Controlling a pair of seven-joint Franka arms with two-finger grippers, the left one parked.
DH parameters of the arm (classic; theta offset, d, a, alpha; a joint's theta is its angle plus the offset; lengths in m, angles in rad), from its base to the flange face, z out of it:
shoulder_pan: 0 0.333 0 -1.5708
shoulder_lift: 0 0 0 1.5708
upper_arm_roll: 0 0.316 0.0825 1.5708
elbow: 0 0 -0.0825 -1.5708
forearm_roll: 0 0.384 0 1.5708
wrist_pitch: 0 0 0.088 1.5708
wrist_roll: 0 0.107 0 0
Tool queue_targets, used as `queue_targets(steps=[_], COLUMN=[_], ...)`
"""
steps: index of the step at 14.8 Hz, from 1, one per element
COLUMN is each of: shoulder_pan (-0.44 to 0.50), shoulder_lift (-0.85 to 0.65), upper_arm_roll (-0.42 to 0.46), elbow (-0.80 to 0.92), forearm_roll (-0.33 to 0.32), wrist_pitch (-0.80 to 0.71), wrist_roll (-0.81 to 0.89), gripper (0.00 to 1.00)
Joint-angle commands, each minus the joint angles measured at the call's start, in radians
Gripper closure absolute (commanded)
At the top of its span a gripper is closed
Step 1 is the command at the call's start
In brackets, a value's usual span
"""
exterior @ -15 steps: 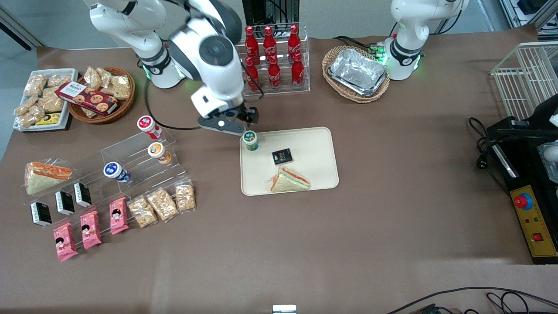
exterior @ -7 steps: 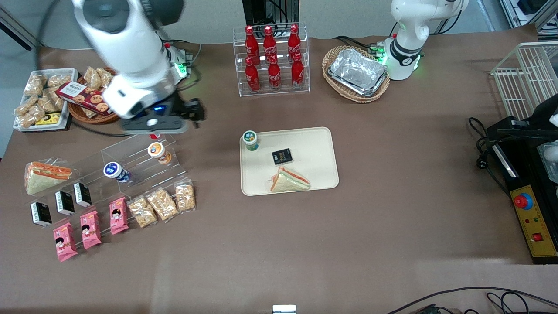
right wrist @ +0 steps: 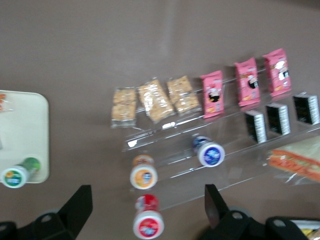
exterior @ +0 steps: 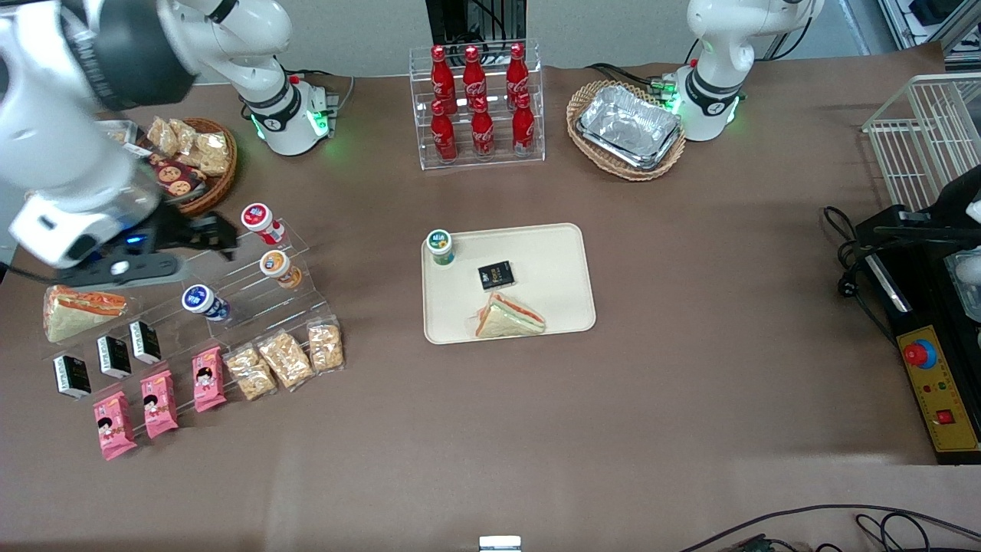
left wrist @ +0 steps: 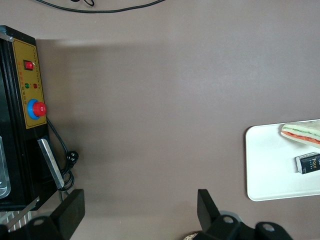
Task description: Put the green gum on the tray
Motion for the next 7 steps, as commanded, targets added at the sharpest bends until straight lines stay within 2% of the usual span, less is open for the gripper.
queue_targets(steps=[1, 3, 5, 7], shoulder_pan=[0.048, 0.079, 0.068, 0.053], shoulder_lift=[-0.014, -0.009, -0.002, -0.009], upper_arm_roll=[-0.17, -0.244, -0.255, -0.252], elbow=[-0.007, -0.001, 0.007, 0.008], forearm_roll=[0.033, 0.037, 0.043, 0.121], wrist_pitch=[0.051, 0.053, 0.047, 0.039], wrist_roll=[-0.184, -0.24, -0.233, -0.223], gripper=[0.0, 0.0, 0.0, 0.0])
